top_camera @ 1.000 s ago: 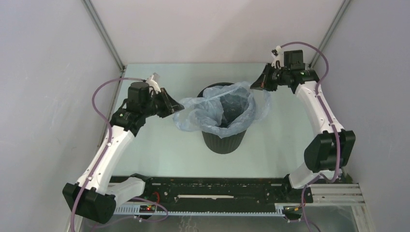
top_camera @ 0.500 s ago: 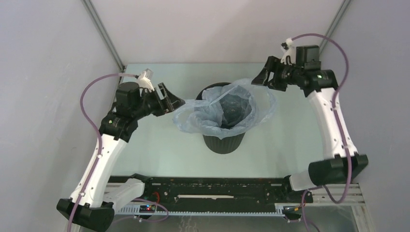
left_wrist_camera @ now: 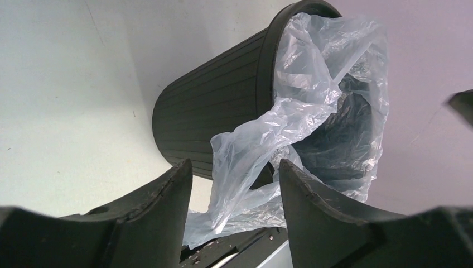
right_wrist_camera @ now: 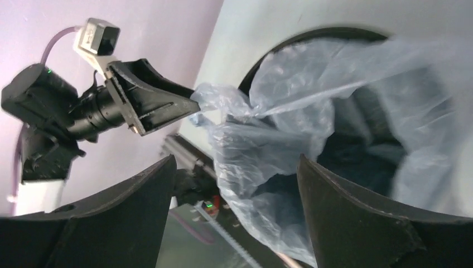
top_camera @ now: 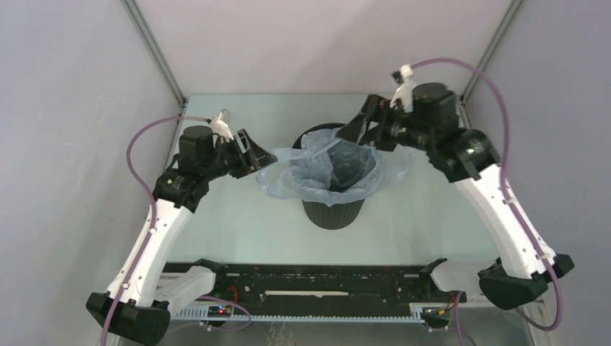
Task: Put the trash bags into the trash bin
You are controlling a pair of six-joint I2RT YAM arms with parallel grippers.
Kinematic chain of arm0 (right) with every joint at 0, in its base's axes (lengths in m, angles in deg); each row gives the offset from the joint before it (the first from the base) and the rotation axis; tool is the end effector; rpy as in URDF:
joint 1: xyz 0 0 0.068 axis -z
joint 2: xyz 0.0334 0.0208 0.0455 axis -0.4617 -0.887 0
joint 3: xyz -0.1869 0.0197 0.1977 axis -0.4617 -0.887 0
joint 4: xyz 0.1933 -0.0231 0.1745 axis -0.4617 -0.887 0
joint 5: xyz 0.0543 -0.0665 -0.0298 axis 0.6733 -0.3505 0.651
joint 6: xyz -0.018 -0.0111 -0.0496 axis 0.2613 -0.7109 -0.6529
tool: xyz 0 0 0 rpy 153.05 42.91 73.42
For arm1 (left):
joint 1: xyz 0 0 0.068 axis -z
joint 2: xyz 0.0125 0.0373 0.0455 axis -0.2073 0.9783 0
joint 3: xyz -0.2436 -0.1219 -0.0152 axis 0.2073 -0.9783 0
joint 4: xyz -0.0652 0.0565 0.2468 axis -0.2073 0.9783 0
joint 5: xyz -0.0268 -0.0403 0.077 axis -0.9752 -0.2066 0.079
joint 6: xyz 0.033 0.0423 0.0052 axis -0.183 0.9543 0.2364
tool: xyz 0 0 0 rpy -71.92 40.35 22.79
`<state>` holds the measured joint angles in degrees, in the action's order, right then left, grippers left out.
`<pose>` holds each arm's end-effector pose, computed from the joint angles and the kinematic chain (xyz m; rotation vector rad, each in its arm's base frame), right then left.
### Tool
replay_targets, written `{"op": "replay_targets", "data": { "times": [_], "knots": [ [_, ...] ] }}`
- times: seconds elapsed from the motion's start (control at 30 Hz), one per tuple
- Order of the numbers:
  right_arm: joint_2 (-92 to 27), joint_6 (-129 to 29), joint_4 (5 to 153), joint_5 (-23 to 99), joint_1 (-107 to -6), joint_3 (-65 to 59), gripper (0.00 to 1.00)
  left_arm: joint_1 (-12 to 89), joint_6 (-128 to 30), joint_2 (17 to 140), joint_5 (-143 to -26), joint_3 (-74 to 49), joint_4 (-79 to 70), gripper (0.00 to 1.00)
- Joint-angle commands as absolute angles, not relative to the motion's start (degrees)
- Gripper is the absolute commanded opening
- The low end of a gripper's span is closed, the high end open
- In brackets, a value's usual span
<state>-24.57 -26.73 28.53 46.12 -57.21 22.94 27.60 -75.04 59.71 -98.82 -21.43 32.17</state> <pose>0.1953 0.1222 0.4938 -0.1818 2.0635 0.9293 0.1930 -0.0681 0.3730 -0.1620 2.1575 -0.9656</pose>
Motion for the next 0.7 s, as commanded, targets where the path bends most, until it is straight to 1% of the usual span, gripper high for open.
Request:
{"op": "replay_targets", "data": {
  "times": [0.0, 0.07, 0.1, 0.23, 0.33, 0.37, 0.43, 0.5, 0.63, 0.67],
  "knots": [
    [-24.7, -0.4, 46.1, 48.6, -59.9, 7.9, 0.87, 27.9, -76.9, 58.7, -101.0, -22.3, 30.1, 0.65],
    [-24.3, 5.4, 53.3, 48.2, -60.7, 2.1, 0.86, 27.9, -77.3, 58.9, -101.7, -22.6, 30.0, 0.66],
    [-24.8, 6.7, 54.6, 47.4, -61.0, 0.9, 0.86, 27.9, -77.5, 58.8, -101.7, -22.9, 29.8, 0.66],
    [-28.9, 8.6, 56.1, 46.8, -61.2, 0.5, 0.85, 27.9, -77.9, 58.4, -101.4, -23.9, 29.5, 0.68],
    [-31.2, 10.3, 58.4, 45.4, -61.1, -0.2, 0.82, 27.9, -78.7, 58.0, -101.8, -24.6, 28.9, 0.69],
    [-32.3, 11.2, 60.0, 46.2, -61.0, -0.2, 0.79, 28.0, -78.9, 57.8, -101.8, -24.9, 28.6, 0.69],
    [-33.4, 13.1, 63.9, 47.9, -61.0, -0.2, 0.69, 28.0, -78.8, 57.4, -101.6, -25.1, 28.5, 0.7],
    [-33.9, 14.8, 66.8, 48.0, -61.2, -0.2, 0.64, 28.0, -78.7, 57.0, -101.3, -25.5, 28.5, 0.72],
    [-34.0, 17.0, 69.6, 48.4, -60.7, 0.0, 0.49, 28.0, -79.0, 56.4, -101.2, -26.8, 28.5, 0.73],
    [-33.9, 17.7, 69.9, 48.2, -60.6, 0.0, 0.48, 28.0, -79.0, 56.1, -101.1, -27.0, 28.5, 0.73]
  ]
}}
